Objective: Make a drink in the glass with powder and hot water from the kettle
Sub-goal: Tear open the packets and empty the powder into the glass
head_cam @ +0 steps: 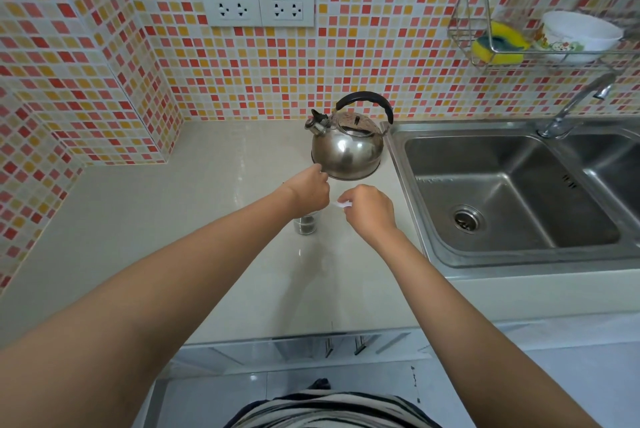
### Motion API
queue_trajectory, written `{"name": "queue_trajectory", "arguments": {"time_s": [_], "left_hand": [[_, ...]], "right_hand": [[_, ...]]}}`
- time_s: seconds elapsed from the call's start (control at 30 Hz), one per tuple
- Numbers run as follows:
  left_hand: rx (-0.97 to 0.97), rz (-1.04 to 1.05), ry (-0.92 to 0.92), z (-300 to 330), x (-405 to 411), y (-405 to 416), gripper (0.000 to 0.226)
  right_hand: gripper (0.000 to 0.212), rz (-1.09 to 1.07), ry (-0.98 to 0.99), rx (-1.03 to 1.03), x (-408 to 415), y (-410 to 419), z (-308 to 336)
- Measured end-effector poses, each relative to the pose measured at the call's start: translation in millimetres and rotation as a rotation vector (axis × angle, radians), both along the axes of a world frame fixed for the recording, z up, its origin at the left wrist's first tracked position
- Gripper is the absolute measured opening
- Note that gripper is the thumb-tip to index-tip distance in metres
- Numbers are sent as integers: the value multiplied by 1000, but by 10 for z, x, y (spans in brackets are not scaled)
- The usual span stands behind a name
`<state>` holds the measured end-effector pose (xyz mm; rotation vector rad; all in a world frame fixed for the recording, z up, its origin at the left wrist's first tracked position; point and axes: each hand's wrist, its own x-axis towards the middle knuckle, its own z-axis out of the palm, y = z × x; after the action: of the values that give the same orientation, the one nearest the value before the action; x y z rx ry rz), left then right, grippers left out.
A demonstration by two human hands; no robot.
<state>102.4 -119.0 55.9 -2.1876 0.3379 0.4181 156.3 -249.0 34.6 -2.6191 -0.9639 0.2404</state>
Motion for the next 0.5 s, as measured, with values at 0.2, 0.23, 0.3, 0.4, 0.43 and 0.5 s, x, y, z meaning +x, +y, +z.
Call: {"name": "queue_trajectory", "arguments": {"time_s": [0.2,0.23,0.3,0.4,0.43,0.5], "left_hand": [[37,-2,9,-45,7,-70,20],[39,1,10,-49,7,-72,19],[29,16,13,-50,6,-67,19],[-16,21,-2,-37,3,-55,18],[-25,21,-11,-30,1,-53,18],[-33,25,-31,-18,-6,-41,19]], "right_hand": [[37,19,4,6,5,5,-12],[37,17,1,4,6,8,-12],[38,18,-6,0,10,6,-14],[39,23,-8,3,13,5,-24],[39,21,-10,3,13,9,-27],[36,19,-18,1,8,17,-23]]}}
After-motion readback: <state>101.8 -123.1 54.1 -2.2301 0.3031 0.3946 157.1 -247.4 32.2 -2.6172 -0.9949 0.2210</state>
